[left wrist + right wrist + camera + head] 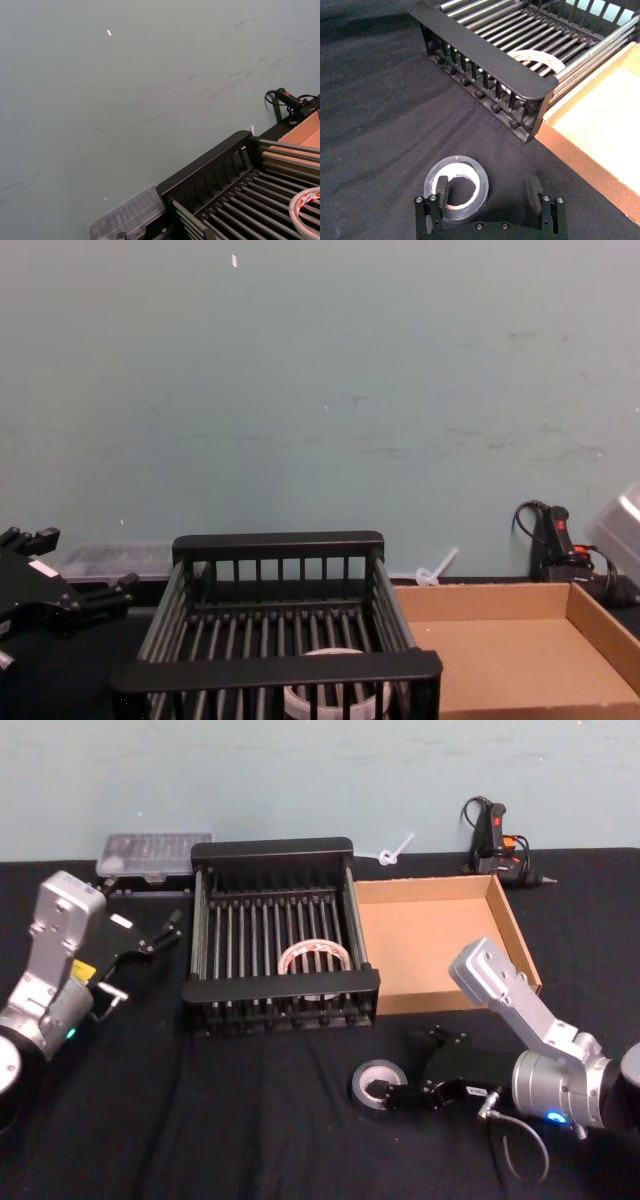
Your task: Pick up the white tape and place it into the black box , Pick up the silver tape and place it into the brown box.
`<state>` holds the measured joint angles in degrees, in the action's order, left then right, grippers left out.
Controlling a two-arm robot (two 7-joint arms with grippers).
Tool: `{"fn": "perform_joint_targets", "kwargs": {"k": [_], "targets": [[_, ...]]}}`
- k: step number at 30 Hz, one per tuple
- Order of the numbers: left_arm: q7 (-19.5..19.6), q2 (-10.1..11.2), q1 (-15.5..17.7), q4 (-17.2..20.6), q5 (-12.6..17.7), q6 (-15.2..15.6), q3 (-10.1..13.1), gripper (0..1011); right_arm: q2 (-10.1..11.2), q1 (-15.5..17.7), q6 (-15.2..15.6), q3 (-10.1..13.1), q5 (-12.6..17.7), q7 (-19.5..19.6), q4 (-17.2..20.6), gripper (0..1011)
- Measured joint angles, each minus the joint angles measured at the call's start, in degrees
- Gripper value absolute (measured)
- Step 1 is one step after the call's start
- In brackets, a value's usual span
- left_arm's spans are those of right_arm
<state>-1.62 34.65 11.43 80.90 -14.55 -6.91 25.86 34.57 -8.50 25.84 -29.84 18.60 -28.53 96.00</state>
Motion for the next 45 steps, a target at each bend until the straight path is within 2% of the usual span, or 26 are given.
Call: {"fn": "perform_joint_targets", "kwargs": {"k": [18, 33, 37, 45], "targets": [[0.00, 0.00, 0.00, 0.00, 0.00, 0.00, 0.00, 1001, -1.63, -1.66, 0.22, -1.08, -1.54, 0.51, -2.55, 1002], [0.00, 0.00, 0.00, 0.00, 0.00, 0.00, 0.00, 1001, -1.60, -1.64, 0.18, -1.08, -1.55, 0.52, -2.55, 1002], [0.00, 0.00, 0.00, 0.00, 0.00, 0.00, 0.00, 1001, -1.58, -1.64, 0.17, -1.09, -1.55, 0.51, -2.54, 960], [0.00, 0.00, 0.00, 0.00, 0.00, 0.00, 0.00, 1001, -1.55, -1.64, 0.15, -1.09, -1.55, 0.50, -2.50, 759]]}}
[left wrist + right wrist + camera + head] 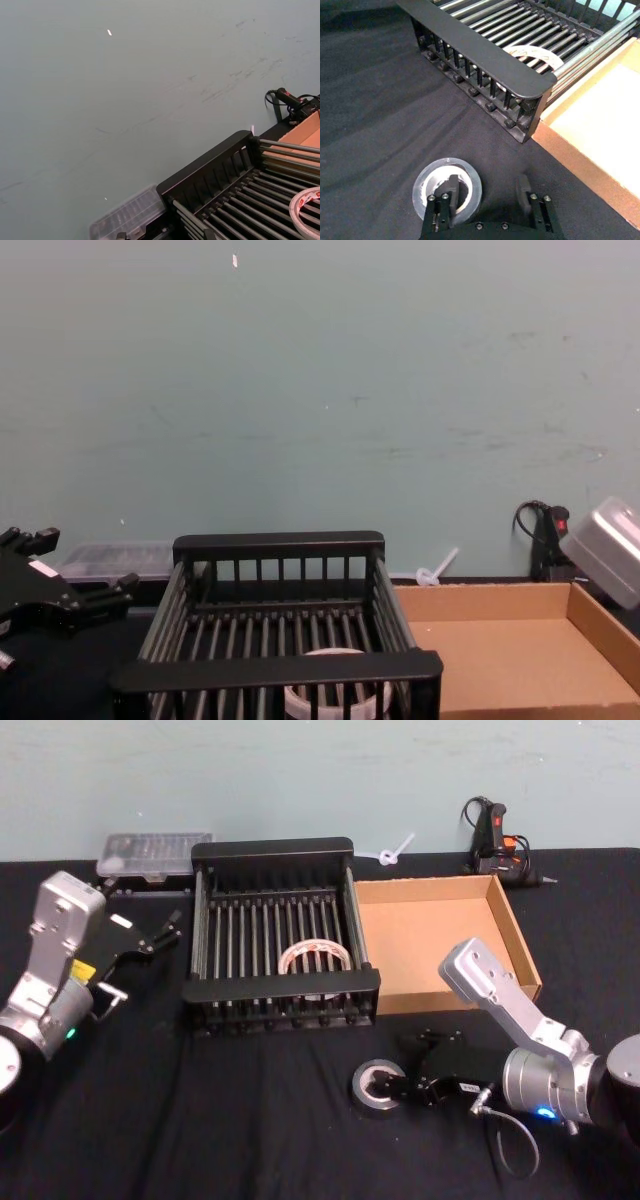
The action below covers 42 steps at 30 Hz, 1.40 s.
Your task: Pick up the white tape and place it into the black box , Pick up the silver tape and place it into the brown box.
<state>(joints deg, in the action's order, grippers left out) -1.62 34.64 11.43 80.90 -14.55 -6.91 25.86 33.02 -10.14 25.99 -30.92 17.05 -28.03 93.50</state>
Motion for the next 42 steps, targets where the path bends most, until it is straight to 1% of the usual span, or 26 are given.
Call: {"fn": "perform_joint_targets", "kwargs": {"k": [2, 4, 5, 8, 9, 11, 12, 14, 15, 16, 18, 20, 32, 38, 42], "targets": [[0.00, 0.00, 0.00, 0.00, 0.00, 0.00, 0.00, 1001, 0.00, 0.00, 0.00, 0.00, 0.01, 0.00, 0.01, 677], [0.00, 0.00, 0.00, 0.00, 0.00, 0.00, 0.00, 1001, 0.00, 0.00, 0.00, 0.00, 0.01, 0.00, 0.02, 637], [0.00, 0.00, 0.00, 0.00, 0.00, 0.00, 0.00, 1001, 0.00, 0.00, 0.00, 0.00, 0.02, 0.00, 0.02, 575], [0.00, 0.00, 0.00, 0.00, 0.00, 0.00, 0.00, 1001, 0.00, 0.00, 0.00, 0.00, 0.03, -0.01, 0.02, 514], [0.00, 0.00, 0.00, 0.00, 0.00, 0.00, 0.00, 1001, 0.00, 0.00, 0.00, 0.00, 0.04, -0.01, 0.02, 453], [0.00, 0.00, 0.00, 0.00, 0.00, 0.00, 0.00, 1001, 0.00, 0.00, 0.00, 0.00, 0.04, -0.01, 0.02, 414], [0.00, 0.00, 0.00, 0.00, 0.00, 0.00, 0.00, 1001, 0.00, 0.00, 0.00, 0.00, 0.05, 0.00, 0.02, 358], [0.00, 0.00, 0.00, 0.00, 0.00, 0.00, 0.00, 1001, 0.00, 0.00, 0.00, 0.00, 0.05, 0.00, 0.02, 300], [0.00, 0.00, 0.00, 0.00, 0.00, 0.00, 0.00, 1001, 0.00, 0.00, 0.00, 0.00, 0.05, -0.01, 0.02, 300], [0.00, 0.00, 0.00, 0.00, 0.00, 0.00, 0.00, 1001, 0.00, 0.00, 0.00, 0.00, 0.05, 0.00, 0.02, 230], [0.00, 0.00, 0.00, 0.00, 0.00, 0.00, 0.00, 1001, 0.00, 0.00, 0.00, 0.00, 0.05, 0.00, 0.02, 173], [0.00, 0.00, 0.00, 0.00, 0.00, 0.00, 0.00, 1001, 0.00, 0.00, 0.00, 0.00, 0.05, 0.00, 0.02, 159], [0.00, 0.00, 0.00, 0.00, 0.00, 0.00, 0.00, 1001, -0.05, 0.10, 0.00, 0.16, 0.09, 0.06, 0.03, 158], [0.00, 0.00, 0.00, 0.00, 0.00, 0.00, 0.00, 1001, -0.16, 0.40, -0.13, 1.10, 0.57, 0.53, 0.48, 159], [0.00, 0.00, 0.00, 0.00, 0.00, 0.00, 0.00, 1002, -0.11, 0.73, -0.59, 2.54, 1.01, 1.46, 1.22, 158]]}}
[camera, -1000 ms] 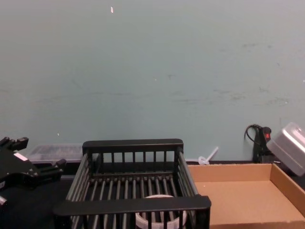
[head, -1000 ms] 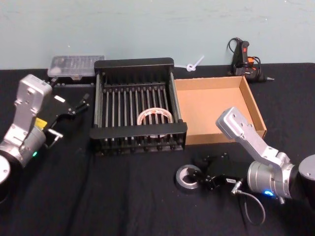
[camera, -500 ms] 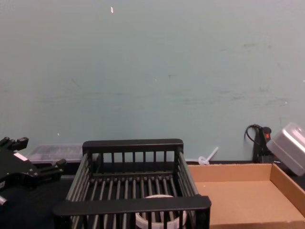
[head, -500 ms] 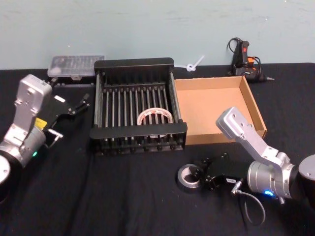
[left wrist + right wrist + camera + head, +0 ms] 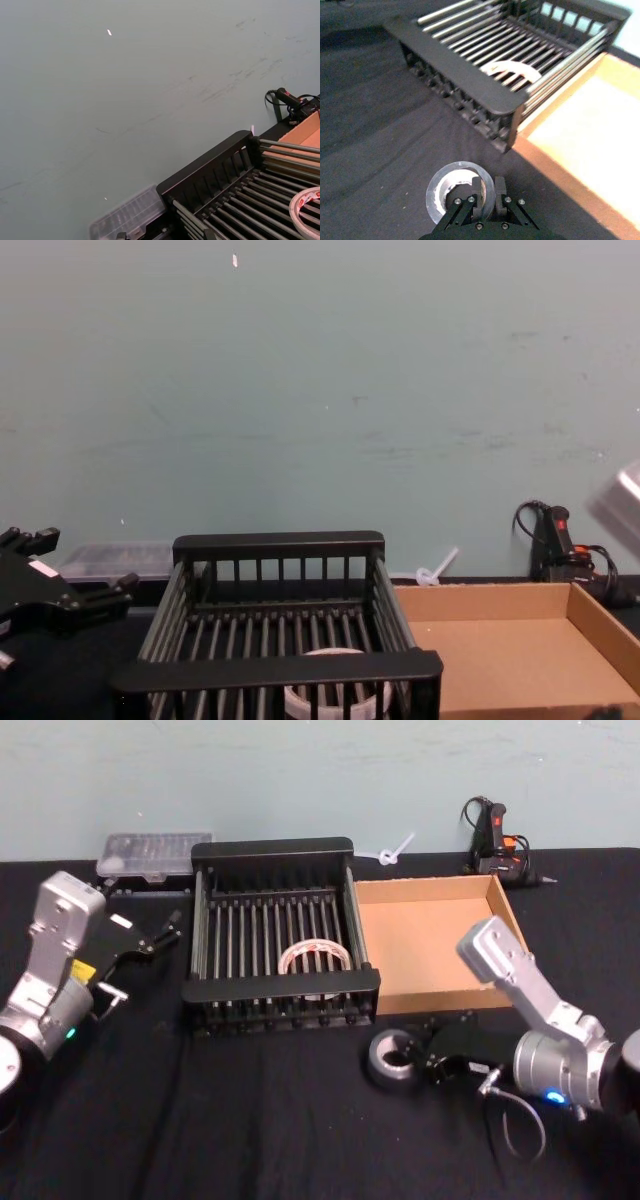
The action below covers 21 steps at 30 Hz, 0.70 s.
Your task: Pick up the white tape and place it into the black box , Pick up the silver tape and place it into the brown box.
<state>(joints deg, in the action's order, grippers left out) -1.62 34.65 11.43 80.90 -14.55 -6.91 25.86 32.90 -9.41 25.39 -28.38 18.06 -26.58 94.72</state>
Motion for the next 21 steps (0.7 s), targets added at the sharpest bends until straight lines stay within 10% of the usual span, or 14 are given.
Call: {"fn": "perform_joint_targets", "kwargs": {"k": [21], "targets": [[0.00, 0.00, 0.00, 0.00, 0.00, 0.00, 0.00, 1001, -3.52, -3.09, -1.59, 7.08, -0.13, 6.61, -2.85, 159]]}}
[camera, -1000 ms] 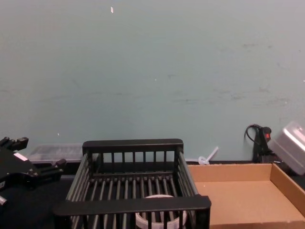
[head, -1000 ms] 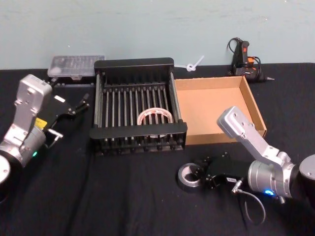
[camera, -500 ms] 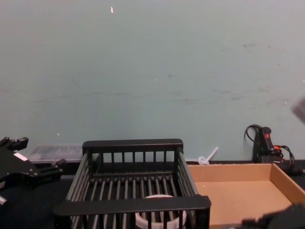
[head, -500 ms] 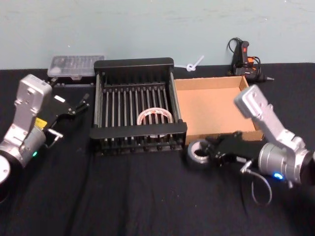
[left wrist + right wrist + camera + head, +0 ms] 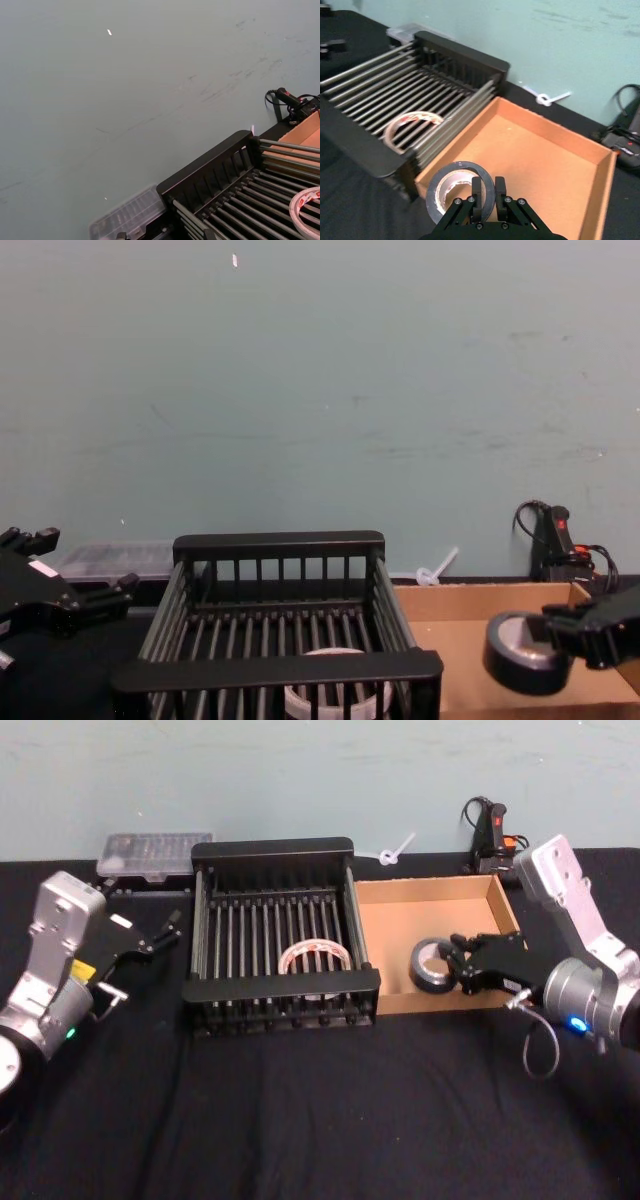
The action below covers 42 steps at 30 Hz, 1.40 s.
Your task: Pick up the white tape and place it into the black box , Pick up the silver tape and place it into the brown box.
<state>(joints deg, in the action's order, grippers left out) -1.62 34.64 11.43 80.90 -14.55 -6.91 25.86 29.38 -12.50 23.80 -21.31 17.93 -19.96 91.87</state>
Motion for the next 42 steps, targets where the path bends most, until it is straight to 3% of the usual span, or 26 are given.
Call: {"fn": "perform_joint_targets", "kwargs": {"k": [20, 39, 42], "targets": [[0.00, 0.00, 0.00, 0.00, 0.00, 0.00, 0.00, 1001, -7.30, -5.80, -0.80, 1.28, -5.48, 5.23, -11.34, 159], [0.00, 0.00, 0.00, 0.00, 0.00, 0.00, 0.00, 1001, -7.26, -5.79, -0.89, 1.24, -5.57, 5.28, -11.28, 161], [0.00, 0.00, 0.00, 0.00, 0.00, 0.00, 0.00, 1001, -7.25, -5.78, -0.87, 1.22, -5.53, 5.25, -11.23, 227]]}}
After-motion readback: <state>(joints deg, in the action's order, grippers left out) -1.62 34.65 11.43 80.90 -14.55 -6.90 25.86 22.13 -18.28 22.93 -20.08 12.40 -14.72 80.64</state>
